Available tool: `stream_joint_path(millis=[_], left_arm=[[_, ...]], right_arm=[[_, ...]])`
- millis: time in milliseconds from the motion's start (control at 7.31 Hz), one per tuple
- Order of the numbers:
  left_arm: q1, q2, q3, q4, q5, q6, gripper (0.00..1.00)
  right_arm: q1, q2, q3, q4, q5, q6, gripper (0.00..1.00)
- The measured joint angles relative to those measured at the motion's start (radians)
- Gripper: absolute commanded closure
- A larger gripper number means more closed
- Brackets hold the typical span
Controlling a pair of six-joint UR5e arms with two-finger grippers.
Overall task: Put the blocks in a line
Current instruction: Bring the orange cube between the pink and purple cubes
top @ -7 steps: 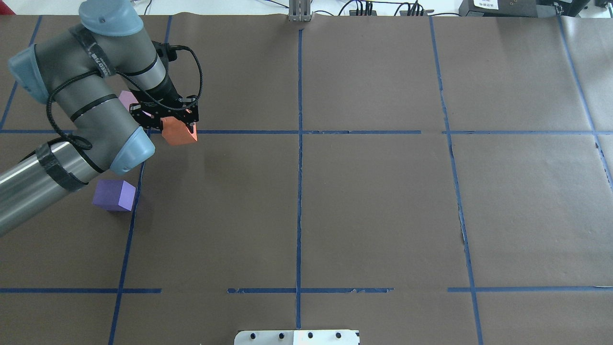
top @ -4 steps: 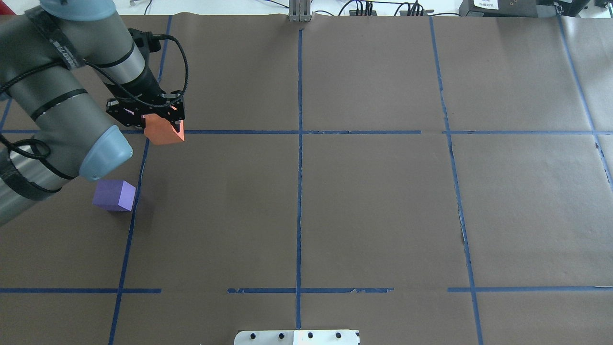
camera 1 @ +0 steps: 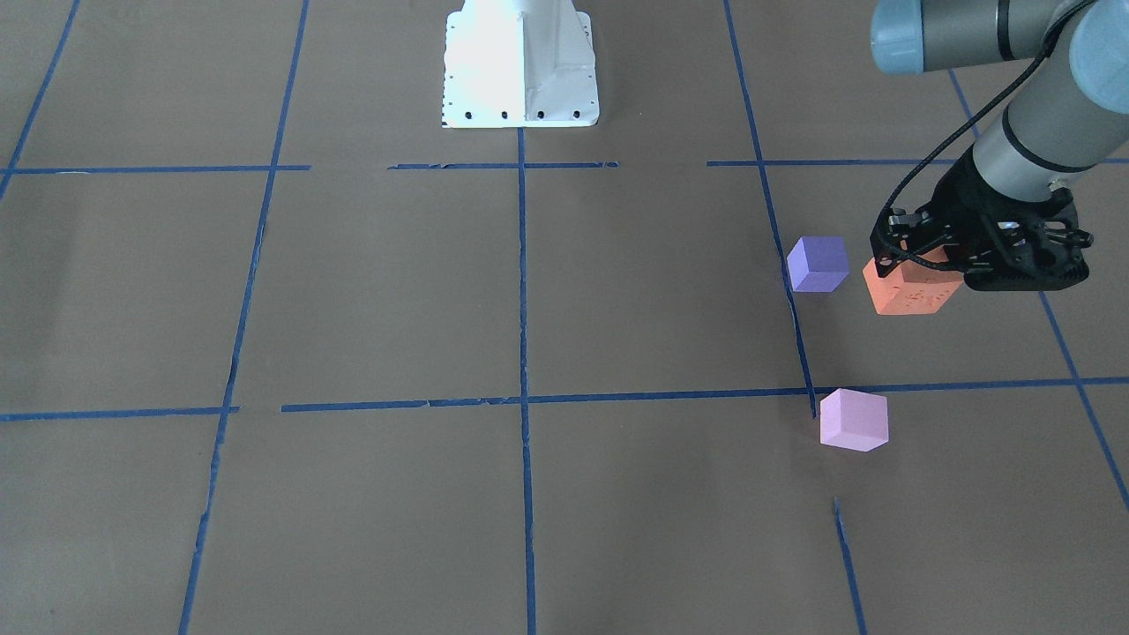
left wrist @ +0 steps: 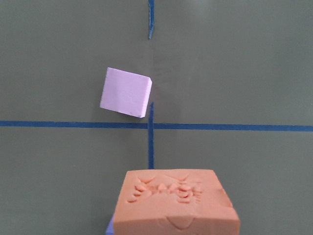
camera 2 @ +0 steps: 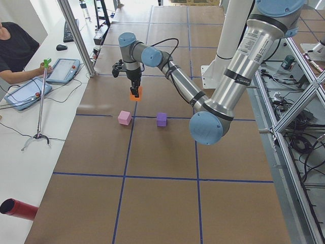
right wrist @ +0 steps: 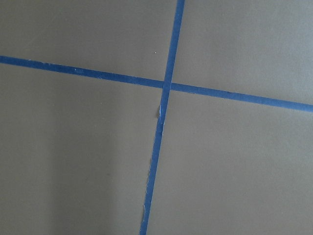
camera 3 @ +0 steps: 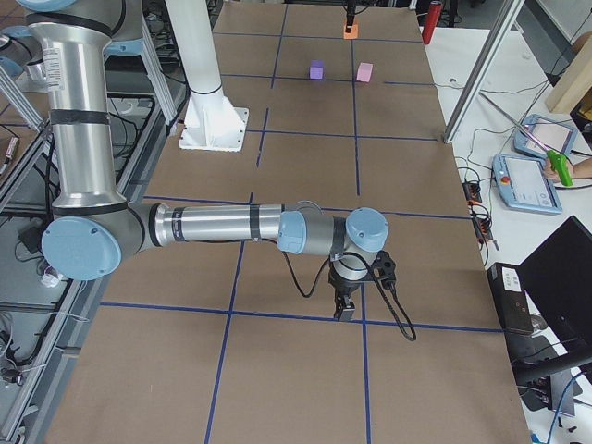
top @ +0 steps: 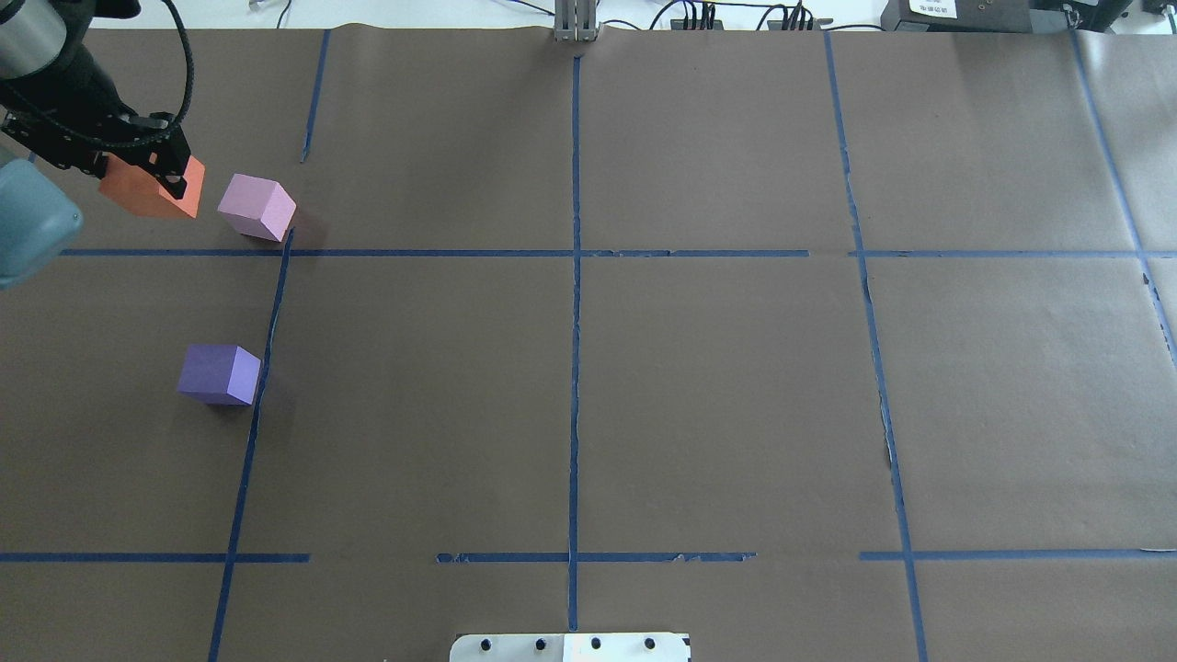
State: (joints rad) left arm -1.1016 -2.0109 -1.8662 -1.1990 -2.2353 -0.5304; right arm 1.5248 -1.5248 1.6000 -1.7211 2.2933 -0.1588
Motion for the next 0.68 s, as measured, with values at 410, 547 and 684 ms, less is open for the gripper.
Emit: stream_joint_path(millis=[410, 547, 684], left_arm=[[0.046, 0.015, 0.12, -0.113, -0.005, 0.017, 0.92], [0.075, 0.016, 0.147, -0.14, -0.006, 0.017, 0.92], [0.097, 0.016, 0.173, -0.168, -0.006, 0.018, 0.92]], right_arm=[[0.0, 0.0, 0.0, 0.0, 0.0, 0.001, 0.0], [0.0, 0.0, 0.0, 0.0, 0.0, 0.001, 0.0], [0.0, 0.0, 0.0, 0.001, 0.0, 0.001, 0.0]])
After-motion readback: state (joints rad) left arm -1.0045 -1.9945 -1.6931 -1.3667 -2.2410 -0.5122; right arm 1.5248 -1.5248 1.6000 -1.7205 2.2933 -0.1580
